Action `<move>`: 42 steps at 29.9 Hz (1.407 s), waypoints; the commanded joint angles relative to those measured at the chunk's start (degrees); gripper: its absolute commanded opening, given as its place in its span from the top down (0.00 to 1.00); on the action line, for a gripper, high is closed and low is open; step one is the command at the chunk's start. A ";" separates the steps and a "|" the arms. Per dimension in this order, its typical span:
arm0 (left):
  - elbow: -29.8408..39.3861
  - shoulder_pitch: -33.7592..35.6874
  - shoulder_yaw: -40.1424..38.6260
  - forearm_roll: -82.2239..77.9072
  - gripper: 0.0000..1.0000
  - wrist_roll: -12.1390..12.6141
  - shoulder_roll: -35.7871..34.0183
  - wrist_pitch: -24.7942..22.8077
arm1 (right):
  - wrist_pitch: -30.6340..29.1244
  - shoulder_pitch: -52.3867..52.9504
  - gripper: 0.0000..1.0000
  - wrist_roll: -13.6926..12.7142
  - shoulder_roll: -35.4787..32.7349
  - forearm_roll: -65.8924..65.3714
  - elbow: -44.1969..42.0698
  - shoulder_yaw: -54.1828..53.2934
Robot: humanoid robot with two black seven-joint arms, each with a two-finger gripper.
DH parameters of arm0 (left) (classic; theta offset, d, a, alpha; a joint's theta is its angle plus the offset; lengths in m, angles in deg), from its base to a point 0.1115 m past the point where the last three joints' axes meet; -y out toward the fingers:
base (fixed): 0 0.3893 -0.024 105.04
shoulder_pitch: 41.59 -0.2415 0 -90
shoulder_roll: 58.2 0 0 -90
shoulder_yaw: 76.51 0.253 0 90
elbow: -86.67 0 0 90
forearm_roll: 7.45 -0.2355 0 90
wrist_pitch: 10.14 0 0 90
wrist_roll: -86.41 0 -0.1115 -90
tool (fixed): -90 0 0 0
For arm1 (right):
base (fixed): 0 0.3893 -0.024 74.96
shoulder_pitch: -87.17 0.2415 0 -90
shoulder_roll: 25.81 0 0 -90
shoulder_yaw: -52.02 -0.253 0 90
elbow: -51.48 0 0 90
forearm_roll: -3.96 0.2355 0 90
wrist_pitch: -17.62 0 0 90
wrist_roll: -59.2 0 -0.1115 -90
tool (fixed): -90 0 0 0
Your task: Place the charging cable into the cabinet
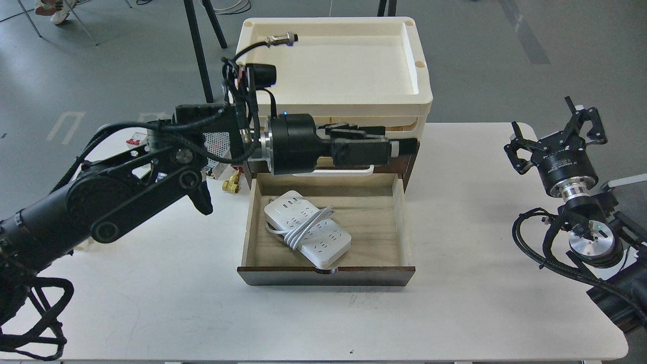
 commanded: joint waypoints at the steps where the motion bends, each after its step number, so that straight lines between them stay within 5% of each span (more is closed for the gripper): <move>1: -3.22 1.28 -9.23 18.81 0.01 0.26 -0.91 -0.01 | -0.08 0.00 0.00 0.00 0.00 -0.05 0.09 0.00; 9: -17.01 -0.38 -17.17 44.39 0.00 0.00 -12.77 -0.01 | -0.26 0.09 0.00 0.00 0.00 -0.05 -0.17 0.00; 15: -43.27 -1.44 -16.03 65.60 0.00 0.27 -12.53 -0.01 | 0.00 0.53 0.00 -0.17 0.00 -0.05 -0.26 -0.18; 18: -51.21 -4.60 -16.63 67.28 0.00 0.18 -10.95 -0.01 | -0.08 0.70 0.00 -0.17 0.09 0.03 0.00 -0.35; 28: -51.84 -14.18 -15.94 73.17 0.00 3.87 -2.68 -0.01 | -0.52 0.44 0.00 -0.70 0.09 0.47 0.00 -2.37; 42: -51.93 -19.28 -16.73 73.44 0.00 3.08 1.54 -0.01 | -0.79 0.26 0.00 -0.53 -0.44 0.30 2.02 -2.73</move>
